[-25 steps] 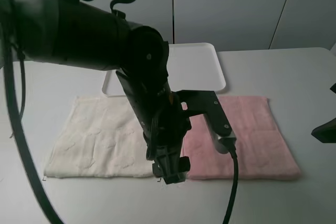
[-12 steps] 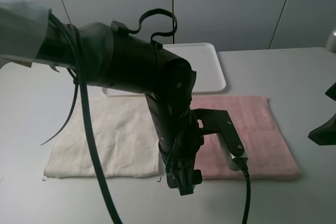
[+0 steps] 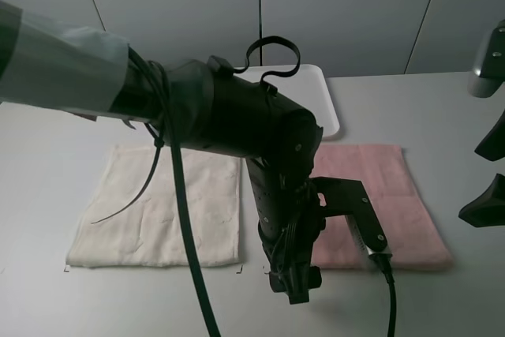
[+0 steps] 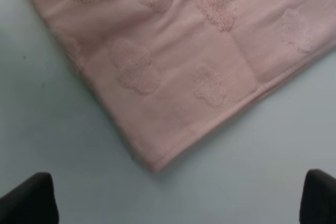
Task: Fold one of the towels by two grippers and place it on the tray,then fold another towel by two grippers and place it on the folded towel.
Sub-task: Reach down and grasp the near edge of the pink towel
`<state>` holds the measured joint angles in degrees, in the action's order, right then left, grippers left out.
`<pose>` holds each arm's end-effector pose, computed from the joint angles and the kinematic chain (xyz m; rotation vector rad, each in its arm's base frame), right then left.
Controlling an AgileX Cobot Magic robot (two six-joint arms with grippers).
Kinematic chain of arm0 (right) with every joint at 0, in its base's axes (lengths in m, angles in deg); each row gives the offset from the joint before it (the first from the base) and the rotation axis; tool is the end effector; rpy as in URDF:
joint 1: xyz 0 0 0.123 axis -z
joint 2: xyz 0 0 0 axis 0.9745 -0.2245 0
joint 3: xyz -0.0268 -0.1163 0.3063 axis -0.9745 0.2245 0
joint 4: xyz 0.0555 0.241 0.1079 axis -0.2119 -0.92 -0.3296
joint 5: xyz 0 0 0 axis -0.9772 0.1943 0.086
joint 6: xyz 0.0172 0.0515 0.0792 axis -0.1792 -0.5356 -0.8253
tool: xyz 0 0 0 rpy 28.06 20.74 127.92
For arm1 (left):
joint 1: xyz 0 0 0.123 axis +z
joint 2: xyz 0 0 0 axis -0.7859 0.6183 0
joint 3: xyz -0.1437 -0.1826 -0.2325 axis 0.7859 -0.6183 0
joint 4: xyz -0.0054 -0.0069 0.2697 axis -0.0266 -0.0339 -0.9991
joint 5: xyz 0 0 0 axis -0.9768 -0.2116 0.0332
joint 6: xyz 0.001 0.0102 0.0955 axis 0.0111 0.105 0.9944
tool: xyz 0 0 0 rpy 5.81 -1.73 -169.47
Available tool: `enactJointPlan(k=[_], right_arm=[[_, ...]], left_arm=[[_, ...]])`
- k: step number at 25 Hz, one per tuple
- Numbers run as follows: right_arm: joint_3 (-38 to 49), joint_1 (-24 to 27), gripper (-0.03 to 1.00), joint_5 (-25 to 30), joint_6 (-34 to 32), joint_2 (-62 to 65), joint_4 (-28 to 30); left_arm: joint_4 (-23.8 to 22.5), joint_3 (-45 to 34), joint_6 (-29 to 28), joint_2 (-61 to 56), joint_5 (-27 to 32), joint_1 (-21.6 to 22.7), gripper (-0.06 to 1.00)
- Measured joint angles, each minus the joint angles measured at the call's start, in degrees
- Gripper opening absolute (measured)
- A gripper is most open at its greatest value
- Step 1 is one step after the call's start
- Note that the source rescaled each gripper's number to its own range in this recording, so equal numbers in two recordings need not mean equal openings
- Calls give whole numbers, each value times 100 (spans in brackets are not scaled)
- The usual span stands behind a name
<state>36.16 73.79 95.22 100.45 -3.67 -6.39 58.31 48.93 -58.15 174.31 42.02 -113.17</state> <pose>0.1768 0.0266 0.2680 -1.3596 2.5491 0.1097 0.2042 -0.3937 0.1333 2.0963 2.2340 -0.1964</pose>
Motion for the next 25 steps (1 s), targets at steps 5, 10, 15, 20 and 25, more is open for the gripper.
enactJointPlan(k=[5, 10, 15, 20, 25], right_arm=[[157, 0, 100, -73, 234, -161, 0], [387, 0, 100, -203, 714, -336, -11], [792, 0, 100, -618, 1147, -611, -87], [1059, -29, 100, -931, 1685, -904, -79], [1142, -559, 100, -1323, 1937, -1292, 163]], left_arm=[[-206, 0, -115, 149, 71, -49, 99], [-288, 89, -190, 255, 80, -49, 99], [-301, 131, -222, 281, 83, -49, 99], [-301, 144, -222, 281, 83, -49, 99], [-301, 144, -244, 281, 83, -49, 99]])
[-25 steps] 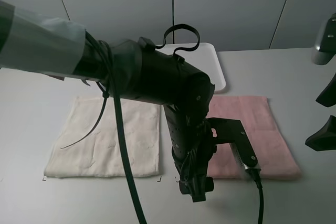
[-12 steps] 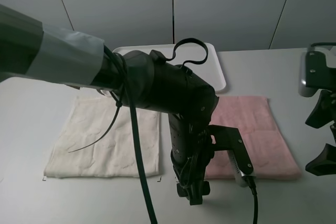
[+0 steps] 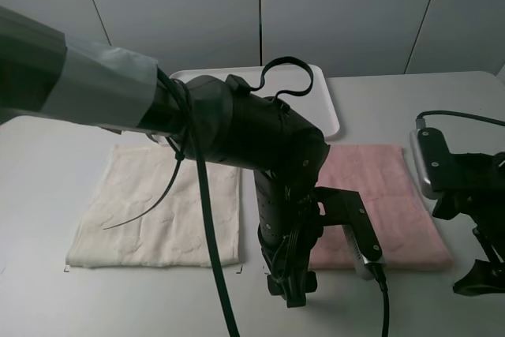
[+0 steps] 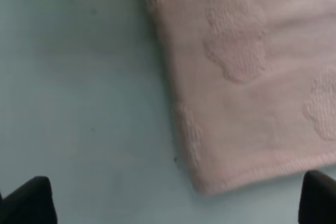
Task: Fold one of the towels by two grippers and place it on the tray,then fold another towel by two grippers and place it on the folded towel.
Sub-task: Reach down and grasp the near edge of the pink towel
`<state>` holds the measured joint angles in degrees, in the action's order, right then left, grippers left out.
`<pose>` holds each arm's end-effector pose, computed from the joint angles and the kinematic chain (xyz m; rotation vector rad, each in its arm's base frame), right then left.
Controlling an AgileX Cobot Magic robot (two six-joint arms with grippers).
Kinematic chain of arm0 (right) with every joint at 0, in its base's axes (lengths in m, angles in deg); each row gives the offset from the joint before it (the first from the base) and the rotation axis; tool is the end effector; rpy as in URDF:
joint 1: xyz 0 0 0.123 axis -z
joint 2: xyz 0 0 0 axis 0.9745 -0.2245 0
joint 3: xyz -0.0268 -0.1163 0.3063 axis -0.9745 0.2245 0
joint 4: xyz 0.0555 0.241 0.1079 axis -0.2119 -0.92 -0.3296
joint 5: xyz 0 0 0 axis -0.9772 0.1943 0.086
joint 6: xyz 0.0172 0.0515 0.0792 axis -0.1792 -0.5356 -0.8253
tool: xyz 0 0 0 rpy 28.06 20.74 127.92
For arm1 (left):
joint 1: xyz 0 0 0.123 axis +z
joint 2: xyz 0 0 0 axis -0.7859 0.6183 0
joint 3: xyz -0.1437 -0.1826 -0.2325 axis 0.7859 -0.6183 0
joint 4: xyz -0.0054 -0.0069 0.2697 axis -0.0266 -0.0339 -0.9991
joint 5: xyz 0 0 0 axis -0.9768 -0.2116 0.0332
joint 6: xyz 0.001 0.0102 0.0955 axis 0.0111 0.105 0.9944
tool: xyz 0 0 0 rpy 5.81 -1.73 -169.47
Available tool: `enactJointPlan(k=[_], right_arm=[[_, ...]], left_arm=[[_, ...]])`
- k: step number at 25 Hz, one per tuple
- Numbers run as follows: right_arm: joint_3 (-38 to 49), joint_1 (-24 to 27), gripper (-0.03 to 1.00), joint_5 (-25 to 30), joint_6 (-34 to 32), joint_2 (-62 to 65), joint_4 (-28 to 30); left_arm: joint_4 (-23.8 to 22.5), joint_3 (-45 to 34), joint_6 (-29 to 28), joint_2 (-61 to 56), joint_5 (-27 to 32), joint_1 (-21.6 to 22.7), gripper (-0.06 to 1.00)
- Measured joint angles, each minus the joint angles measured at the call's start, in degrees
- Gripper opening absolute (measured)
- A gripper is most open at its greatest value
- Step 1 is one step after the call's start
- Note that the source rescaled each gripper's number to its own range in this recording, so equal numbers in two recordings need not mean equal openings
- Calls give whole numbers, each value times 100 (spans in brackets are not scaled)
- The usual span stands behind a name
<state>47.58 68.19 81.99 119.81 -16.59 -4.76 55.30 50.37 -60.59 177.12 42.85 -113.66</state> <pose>0.1741 0.0391 0.1798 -1.9582 2.3674 0.1617 0.2061 -0.3978 0.1169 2.1183 2.2571 -0.1243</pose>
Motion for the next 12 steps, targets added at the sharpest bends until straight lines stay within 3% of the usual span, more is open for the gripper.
enactJointPlan(k=[12], right_arm=[[113, -192, 100, -337, 20, -949, 200]], left_arm=[[0, 0, 0, 0, 0, 0, 99]])
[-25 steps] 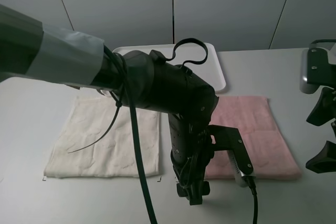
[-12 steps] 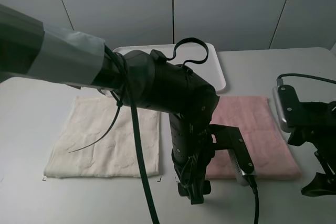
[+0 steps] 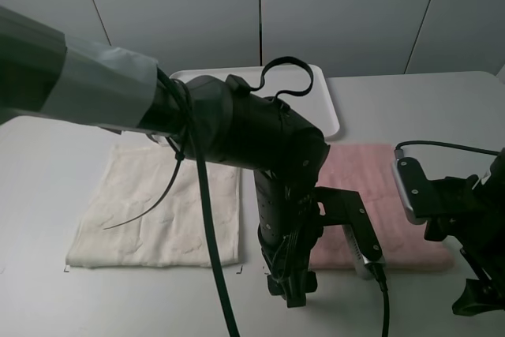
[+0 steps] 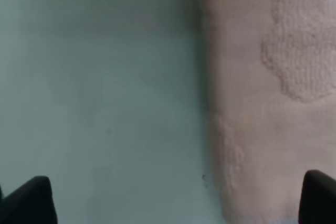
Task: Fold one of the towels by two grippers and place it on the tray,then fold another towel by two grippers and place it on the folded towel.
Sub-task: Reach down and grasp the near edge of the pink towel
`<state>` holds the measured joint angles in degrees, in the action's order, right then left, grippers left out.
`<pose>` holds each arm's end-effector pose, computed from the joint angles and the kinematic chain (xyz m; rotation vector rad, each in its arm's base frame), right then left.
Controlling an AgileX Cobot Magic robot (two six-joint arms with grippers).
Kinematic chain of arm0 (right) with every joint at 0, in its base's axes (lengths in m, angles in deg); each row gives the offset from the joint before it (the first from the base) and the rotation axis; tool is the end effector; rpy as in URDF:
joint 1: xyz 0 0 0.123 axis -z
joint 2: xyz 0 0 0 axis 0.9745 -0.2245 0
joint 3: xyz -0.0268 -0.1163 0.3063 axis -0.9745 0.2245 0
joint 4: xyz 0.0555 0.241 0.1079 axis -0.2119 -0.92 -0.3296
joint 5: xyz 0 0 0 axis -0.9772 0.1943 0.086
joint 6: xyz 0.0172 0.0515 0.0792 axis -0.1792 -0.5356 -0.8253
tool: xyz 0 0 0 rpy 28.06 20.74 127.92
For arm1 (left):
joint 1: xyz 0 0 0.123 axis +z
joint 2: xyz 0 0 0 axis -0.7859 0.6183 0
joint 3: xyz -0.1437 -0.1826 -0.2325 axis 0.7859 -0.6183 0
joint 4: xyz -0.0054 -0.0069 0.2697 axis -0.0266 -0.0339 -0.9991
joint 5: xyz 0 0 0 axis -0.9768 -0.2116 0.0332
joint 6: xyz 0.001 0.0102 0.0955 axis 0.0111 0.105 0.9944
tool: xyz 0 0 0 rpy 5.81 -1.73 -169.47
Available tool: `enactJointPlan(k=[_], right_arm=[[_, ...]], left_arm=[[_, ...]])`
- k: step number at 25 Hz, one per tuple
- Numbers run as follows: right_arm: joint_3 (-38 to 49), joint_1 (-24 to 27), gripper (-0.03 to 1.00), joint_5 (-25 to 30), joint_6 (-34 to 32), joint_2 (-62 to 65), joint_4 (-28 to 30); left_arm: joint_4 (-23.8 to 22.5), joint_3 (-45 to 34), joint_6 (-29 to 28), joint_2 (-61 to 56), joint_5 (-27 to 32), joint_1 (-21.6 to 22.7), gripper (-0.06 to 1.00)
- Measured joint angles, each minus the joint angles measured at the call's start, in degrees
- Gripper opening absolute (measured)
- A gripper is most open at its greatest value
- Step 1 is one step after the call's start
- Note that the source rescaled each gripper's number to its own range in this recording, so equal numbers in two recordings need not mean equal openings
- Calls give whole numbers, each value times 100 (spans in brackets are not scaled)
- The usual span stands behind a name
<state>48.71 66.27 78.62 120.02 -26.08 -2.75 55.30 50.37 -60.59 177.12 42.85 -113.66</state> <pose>0.1794 0.0432 0.1454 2.0164 -2.3163 -0.2222 0.2061 -0.3978 0.1169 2.1183 2.2571 -0.1243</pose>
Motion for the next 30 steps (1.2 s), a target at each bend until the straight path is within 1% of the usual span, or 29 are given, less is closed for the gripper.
enactJointPlan(k=[9, 14, 18, 21, 22, 24, 26, 27, 30], right_arm=[[239, 0, 100, -758, 0, -149, -28], [239, 0, 100, -836, 0, -402, -12], [239, -10, 100, -944, -60, -511, 158], [263, -10, 99, -1210, -195, -540, 289], [315, -10, 95, -1328, -207, -540, 289], [398, -10, 82, -1630, -218, -540, 315], [450, -10, 62, -1836, -218, -540, 350], [462, -10, 53, -1863, -207, -540, 366], [484, -10, 23, -1961, -194, -540, 390]], left_arm=[[0, 0, 0, 0, -11, 0, 99], [0, 0, 0, 0, -11, 0, 99], [0, 0, 0, 0, -11, 0, 99], [-12, 0, 0, 0, -11, 0, 99], [-12, 0, 0, 0, -11, 0, 99], [-19, 0, 0, 0, -11, 0, 99], [-19, 0, 0, 0, -11, 0, 99], [-19, 0, 0, 0, -11, 0, 99], [-19, 0, 0, 0, -11, 0, 99]])
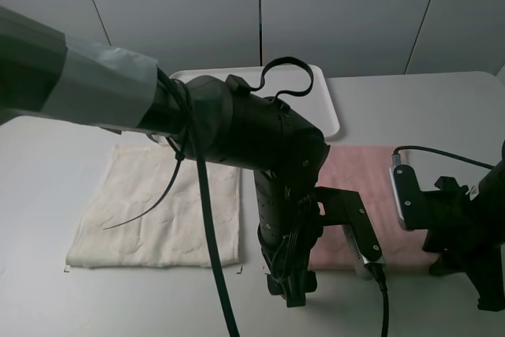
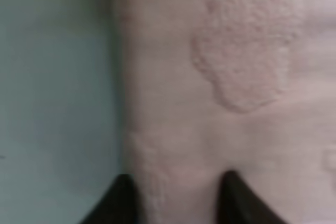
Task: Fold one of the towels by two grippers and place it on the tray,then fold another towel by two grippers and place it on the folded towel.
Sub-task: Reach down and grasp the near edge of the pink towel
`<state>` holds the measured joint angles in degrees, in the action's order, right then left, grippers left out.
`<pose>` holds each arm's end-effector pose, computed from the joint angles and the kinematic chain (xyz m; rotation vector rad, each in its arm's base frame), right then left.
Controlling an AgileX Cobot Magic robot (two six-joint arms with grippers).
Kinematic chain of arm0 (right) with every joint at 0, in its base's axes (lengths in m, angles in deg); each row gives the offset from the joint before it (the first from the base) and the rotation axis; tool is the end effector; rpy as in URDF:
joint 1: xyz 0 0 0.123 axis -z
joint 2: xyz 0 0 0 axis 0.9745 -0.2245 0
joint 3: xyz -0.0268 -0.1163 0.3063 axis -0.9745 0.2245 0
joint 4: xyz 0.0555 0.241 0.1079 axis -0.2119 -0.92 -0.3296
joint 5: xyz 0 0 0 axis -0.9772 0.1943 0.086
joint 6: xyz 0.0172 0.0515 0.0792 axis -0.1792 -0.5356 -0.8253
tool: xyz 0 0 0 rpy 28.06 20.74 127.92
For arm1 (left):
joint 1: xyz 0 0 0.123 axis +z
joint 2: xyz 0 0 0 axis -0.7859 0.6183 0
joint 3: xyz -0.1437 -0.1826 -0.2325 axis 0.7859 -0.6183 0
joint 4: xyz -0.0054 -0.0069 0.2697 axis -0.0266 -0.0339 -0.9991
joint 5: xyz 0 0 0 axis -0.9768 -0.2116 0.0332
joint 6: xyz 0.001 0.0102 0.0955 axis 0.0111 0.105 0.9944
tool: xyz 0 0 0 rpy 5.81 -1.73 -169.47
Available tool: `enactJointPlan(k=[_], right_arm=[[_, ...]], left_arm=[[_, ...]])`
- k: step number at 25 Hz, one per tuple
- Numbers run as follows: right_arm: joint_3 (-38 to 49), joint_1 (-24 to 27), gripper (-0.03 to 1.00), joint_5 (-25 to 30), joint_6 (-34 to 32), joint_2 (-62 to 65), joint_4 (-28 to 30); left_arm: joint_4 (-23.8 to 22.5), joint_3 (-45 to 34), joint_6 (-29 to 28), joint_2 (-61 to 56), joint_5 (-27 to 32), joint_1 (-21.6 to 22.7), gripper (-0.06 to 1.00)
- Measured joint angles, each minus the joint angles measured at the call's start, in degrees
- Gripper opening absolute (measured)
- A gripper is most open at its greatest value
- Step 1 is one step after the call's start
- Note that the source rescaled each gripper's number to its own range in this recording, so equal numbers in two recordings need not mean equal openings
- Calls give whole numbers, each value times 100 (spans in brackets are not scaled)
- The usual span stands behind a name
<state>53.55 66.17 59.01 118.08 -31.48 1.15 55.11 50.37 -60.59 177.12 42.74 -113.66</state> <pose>0.1862 0.0384 0.1136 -2.0496 2.3257 0.0105 0.2064 -0.3979 0.1169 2.1190 2.2530 -0.1213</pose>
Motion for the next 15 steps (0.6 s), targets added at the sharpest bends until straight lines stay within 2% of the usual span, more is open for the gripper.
enactJointPlan(k=[2, 3, 8, 11, 15], right_arm=[[0, 0, 6, -78, 0, 0, 0], [0, 0, 2, -103, 0, 0, 0], [0, 0, 0, -103, 0, 0, 0], [0, 0, 0, -103, 0, 0, 0], [0, 0, 0, -103, 0, 0, -13]], left_arm=[[0, 0, 0, 0, 0, 0, 99], [0, 0, 0, 0, 0, 0, 99], [-6, 0, -30, 0, 0, 0, 96], [-30, 0, -32, 0, -42, 0, 74], [-33, 0, -188, 13, -222, 0, 28]])
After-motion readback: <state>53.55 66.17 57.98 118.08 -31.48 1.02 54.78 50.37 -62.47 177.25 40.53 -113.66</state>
